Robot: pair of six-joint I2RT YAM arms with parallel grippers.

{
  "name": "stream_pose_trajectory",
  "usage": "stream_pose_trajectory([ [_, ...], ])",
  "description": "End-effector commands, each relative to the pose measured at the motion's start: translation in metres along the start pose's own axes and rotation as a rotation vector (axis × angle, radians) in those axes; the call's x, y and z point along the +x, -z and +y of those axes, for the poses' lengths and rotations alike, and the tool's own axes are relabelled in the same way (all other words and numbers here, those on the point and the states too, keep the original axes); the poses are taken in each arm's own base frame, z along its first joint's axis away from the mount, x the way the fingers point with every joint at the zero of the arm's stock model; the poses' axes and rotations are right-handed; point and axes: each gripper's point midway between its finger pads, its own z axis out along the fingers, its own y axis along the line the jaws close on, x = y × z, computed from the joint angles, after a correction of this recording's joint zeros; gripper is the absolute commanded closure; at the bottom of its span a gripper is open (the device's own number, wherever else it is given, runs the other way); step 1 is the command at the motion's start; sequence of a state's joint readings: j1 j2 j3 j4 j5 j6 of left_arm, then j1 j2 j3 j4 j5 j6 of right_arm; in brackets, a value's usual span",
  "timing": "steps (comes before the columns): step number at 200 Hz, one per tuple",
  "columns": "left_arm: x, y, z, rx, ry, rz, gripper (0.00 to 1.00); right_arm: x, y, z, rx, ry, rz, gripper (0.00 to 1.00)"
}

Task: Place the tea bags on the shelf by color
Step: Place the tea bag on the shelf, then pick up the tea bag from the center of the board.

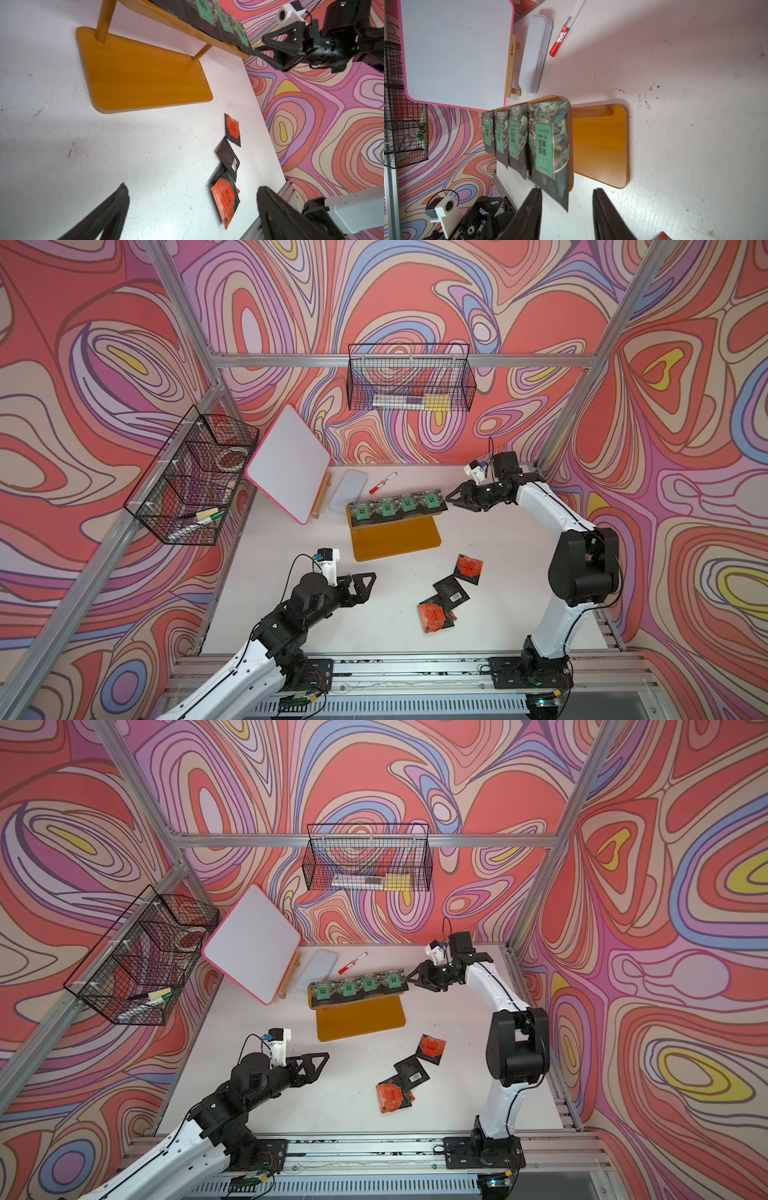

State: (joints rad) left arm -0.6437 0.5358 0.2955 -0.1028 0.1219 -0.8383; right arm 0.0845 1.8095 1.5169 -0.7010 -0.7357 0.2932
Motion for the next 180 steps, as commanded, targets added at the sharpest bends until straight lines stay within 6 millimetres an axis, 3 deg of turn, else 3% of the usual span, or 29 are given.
stream_pose_trajectory([
  [1,0.008,-0.008,-0.008,0.065,0.018,0.028,0.01,0.003,0.021,0.006,0.048,0.029,-0.066,0.58],
  [51,0.021,-0.019,-0.009,0.078,0.057,0.064,0.01,0.056,0.041,0.003,0.12,0.0,-0.086,0.58],
  [80,0.03,-0.023,-0.011,0.065,0.058,0.086,0.01,0.107,0.031,0.002,0.176,0.006,-0.013,0.58],
  [128,0.057,-0.031,-0.019,0.064,0.051,0.145,0.03,0.173,0.006,0.012,0.16,0.009,0.082,0.59],
  [180,0.083,-0.041,-0.028,0.071,0.064,0.177,0.1,0.227,-0.013,0.016,0.157,0.028,0.178,0.59],
])
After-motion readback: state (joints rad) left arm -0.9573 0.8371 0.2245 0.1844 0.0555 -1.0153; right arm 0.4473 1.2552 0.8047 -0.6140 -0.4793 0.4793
